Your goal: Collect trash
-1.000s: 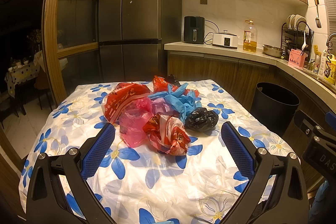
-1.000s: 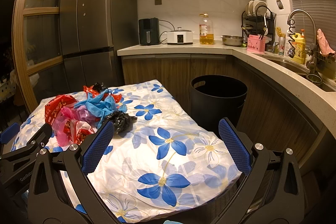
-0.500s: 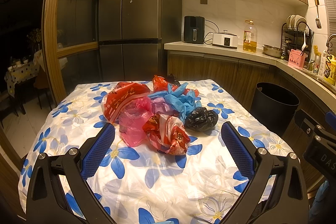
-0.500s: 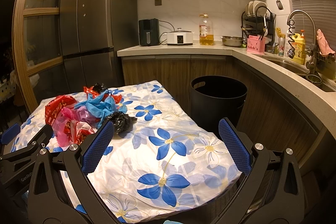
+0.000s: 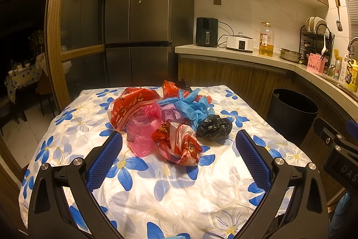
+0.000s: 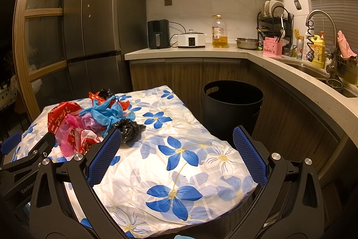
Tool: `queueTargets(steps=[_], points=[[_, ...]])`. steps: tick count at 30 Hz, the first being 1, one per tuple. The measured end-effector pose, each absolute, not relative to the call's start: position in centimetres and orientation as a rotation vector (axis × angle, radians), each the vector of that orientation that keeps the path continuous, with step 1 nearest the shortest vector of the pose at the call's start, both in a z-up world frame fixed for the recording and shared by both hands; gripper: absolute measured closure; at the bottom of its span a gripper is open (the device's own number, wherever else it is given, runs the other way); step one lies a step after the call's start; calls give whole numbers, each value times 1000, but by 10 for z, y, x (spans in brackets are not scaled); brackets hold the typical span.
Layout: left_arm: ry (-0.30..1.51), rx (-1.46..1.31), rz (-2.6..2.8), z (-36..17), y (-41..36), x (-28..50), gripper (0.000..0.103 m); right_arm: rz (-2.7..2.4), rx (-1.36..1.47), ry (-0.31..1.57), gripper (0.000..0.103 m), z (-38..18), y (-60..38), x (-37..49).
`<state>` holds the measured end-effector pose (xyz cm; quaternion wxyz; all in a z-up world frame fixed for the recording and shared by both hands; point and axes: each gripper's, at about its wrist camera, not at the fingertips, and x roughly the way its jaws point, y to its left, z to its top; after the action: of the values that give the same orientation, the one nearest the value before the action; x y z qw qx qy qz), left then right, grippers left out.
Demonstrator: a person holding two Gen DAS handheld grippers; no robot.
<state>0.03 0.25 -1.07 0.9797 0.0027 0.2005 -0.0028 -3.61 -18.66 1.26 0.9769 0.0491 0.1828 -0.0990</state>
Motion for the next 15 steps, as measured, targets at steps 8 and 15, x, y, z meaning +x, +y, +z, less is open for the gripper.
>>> queueTargets(steps=[8,15], points=[[404,5,-5,-12,1,-1,5,-199,99,369,5,13,-187,-35],[407,7,-2,-17,-4,-2,5,-193,94,373,5,10,-188,-33]])
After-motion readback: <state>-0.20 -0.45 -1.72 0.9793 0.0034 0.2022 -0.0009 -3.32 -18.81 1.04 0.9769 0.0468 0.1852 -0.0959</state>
